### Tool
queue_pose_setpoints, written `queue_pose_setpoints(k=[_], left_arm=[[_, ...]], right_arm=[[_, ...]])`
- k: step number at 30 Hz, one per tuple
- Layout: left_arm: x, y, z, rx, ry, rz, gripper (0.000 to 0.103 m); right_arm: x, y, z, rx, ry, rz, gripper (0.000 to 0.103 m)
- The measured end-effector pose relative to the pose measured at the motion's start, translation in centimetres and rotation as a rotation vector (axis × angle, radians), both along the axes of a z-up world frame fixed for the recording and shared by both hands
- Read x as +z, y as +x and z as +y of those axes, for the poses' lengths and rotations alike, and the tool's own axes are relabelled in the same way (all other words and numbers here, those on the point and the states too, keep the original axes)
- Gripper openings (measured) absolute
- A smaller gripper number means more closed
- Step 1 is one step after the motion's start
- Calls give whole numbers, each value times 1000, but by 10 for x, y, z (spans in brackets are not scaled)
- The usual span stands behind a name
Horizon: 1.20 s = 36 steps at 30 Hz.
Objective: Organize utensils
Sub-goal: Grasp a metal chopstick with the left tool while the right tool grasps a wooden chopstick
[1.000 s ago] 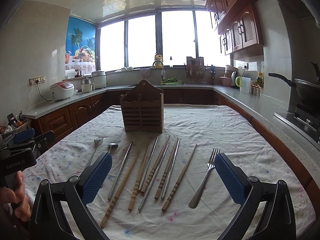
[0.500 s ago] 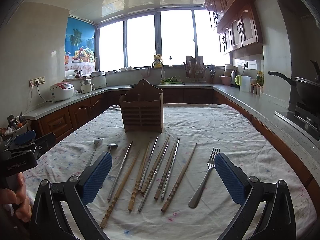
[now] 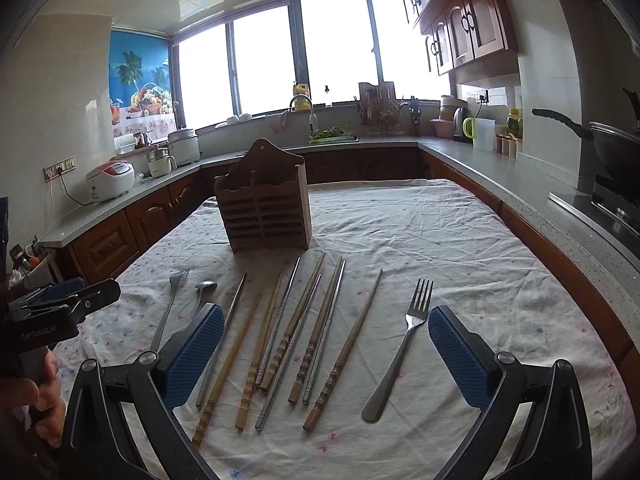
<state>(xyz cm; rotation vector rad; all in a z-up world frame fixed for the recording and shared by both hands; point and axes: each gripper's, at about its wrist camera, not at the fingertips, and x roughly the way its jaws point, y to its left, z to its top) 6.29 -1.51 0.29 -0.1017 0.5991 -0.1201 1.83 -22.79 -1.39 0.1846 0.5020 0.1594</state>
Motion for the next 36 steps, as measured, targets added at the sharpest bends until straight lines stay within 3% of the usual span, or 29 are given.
queue_pose_setpoints(k=[4,7,11,18,24,32,36], left_arm=[[-1,23,-8,-40,-12,46,94],[-5,41,-14,-80,-32,94,82],[-11,64,-23,-119,-47,153,67],[-24,103,-40,-152,-11,254,49],[-35,133,-47,-169,5,312,43],[-54,167,-51,-182,8,392,24],[-62,179,-56,-185,33,424,23]], right_arm=[[-3,19,-5,8,18,42,89],[-8,37,-9,9,36,84,75],[-13,61,-15,16,77,136,64],[-22,104,-22,10,98,223,43],[-37,136,-21,12,108,299,33],[-62,172,-29,-18,101,399,25],[-76,187,-31,-33,84,451,25]])
